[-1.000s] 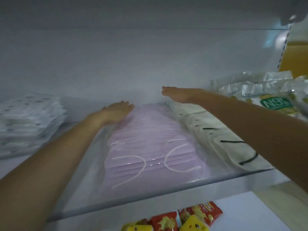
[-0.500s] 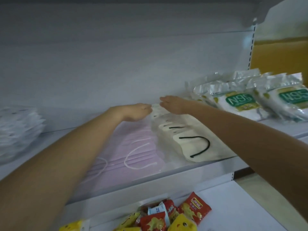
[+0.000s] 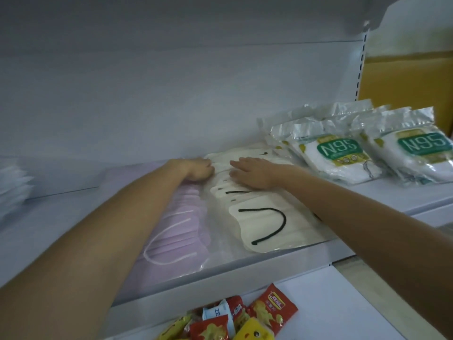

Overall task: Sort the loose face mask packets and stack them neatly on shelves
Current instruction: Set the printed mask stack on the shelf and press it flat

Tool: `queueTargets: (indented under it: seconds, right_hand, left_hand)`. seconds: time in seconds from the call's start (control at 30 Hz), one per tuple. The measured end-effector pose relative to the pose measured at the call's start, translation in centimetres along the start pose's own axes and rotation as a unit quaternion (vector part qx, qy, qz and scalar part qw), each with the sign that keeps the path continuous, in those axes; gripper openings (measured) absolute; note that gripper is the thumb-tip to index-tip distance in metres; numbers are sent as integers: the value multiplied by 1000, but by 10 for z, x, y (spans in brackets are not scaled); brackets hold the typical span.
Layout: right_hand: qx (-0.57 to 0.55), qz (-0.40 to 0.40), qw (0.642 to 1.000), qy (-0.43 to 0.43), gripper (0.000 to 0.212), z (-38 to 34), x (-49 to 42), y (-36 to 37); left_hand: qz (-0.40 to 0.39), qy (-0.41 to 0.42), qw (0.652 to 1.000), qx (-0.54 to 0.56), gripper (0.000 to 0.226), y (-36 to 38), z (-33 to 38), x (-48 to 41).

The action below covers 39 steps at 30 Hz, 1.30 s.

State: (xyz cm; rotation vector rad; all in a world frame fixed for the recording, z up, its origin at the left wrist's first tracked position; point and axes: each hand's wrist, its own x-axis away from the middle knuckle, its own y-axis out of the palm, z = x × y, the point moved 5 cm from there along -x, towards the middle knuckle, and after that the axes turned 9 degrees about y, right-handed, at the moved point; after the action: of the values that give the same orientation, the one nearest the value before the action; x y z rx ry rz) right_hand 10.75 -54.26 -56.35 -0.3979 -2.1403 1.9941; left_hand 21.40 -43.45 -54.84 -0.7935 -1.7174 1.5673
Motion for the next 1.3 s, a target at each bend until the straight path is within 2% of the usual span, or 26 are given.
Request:
queueTargets:
  seconds: [0.13,0.23,0.4,0.47,0.63,0.8,0.93,1.13,1.2,1.3]
  right_hand:
    - [-27,8,1000,5,56,-2,7,2]
    - [-68,27,997,4,55,-9,10,-15]
    - [7,26,999,-36,56,-34,25,-19]
    - [3,31,998,-48,56,-49,32,-21]
    - [-42,72,989,-123,57,-126,48,-39]
    - [-146,65,965,-207,58,-234,56,-46]
    - [-230,53,944,-232,64,-315,57,-37]
    - [-157,21,948,-276,99,-403,51,-8]
    - [-113,49,956,-265,109,-424,45,-1]
    - [-16,136,959,-247,120,-446,36,8]
  left_hand:
    - [5,15,1000,27,44,-8,6,5]
    - [35,29,998,31,50,-22,4,20]
    - [75,38,996,40,51,-38,-15,60]
    - [96,35,994,47,51,-45,-27,82]
    - [182,26,983,28,51,-74,-68,159]
    - [278,12,960,-16,53,-86,-124,267]
    - [263,-53,963,-17,66,-56,-181,345]
    - [171,-133,967,-132,100,2,-245,385]
    - [155,-152,961,-170,108,13,-261,384]
    - [141,-183,946,-225,118,23,-278,379]
